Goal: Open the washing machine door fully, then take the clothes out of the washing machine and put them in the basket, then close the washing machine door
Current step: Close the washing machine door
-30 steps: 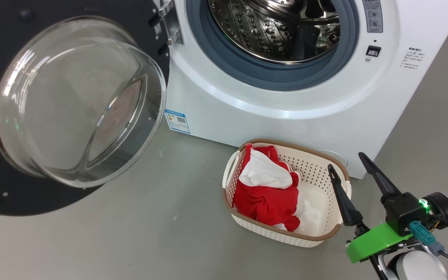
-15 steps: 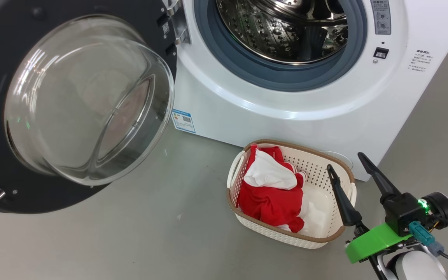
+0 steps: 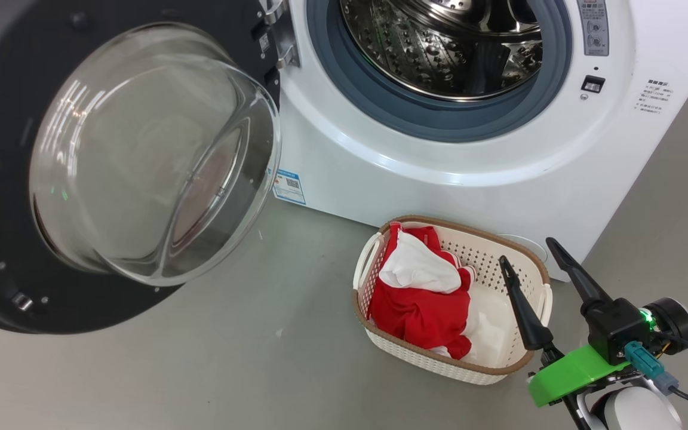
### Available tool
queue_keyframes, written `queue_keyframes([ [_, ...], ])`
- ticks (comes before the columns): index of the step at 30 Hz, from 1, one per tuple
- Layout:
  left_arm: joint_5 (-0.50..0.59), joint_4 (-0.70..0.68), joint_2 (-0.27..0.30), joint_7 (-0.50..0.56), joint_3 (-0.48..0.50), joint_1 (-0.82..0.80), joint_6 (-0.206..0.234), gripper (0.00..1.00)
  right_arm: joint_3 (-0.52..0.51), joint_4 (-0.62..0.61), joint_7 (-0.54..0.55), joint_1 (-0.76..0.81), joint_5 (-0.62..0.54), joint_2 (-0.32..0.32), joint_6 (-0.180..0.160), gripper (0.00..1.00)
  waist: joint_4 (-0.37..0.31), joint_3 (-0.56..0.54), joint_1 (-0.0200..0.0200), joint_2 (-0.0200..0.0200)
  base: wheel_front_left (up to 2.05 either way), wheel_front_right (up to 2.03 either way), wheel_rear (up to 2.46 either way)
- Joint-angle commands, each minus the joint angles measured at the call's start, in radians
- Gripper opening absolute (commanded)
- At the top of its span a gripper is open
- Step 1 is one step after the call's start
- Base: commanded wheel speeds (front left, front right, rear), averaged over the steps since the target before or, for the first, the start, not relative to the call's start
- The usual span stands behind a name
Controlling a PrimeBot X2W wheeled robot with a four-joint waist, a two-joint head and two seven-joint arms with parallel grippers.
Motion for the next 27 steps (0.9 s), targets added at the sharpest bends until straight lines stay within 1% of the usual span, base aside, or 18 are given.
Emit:
queue_keyframes([
  [1,-0.01,-0.034,0.009,0.032,0.002,0.023,-0.014,0.0,0.022,-0.022,-0.013,-0.028,0.005,0.001,0.003,1.0,0.001,-0.002,0.0,0.0,0.0,0.0,0.0],
  [9,-0.058,-0.162,-0.04,0.089,0.02,0.086,-0.002,0.0,0.018,-0.019,-0.017,-0.026,0.003,0.004,0.003,1.0,0.005,-0.005,0.0,0.0,0.0,0.0,0.0],
  [14,-0.104,-0.287,-0.09,0.132,0.036,0.132,0.016,0.0,0.015,-0.018,-0.02,-0.022,0.004,0.006,0.003,1.0,0.007,-0.005,0.0,0.0,0.0,0.0,0.0],
  [19,-0.12,-0.439,-0.138,0.168,0.033,0.196,0.053,0.0,0.013,-0.016,-0.022,-0.023,0.004,0.007,0.003,1.0,0.006,0.0,0.0,0.0,0.0,0.0,0.0],
  [27,-0.134,-0.677,-0.226,0.198,0.025,0.285,0.144,0.0,0.01,-0.01,-0.026,-0.029,0.006,0.01,0.003,1.0,-0.002,0.013,0.0,0.0,0.0,0.0,0.0],
])
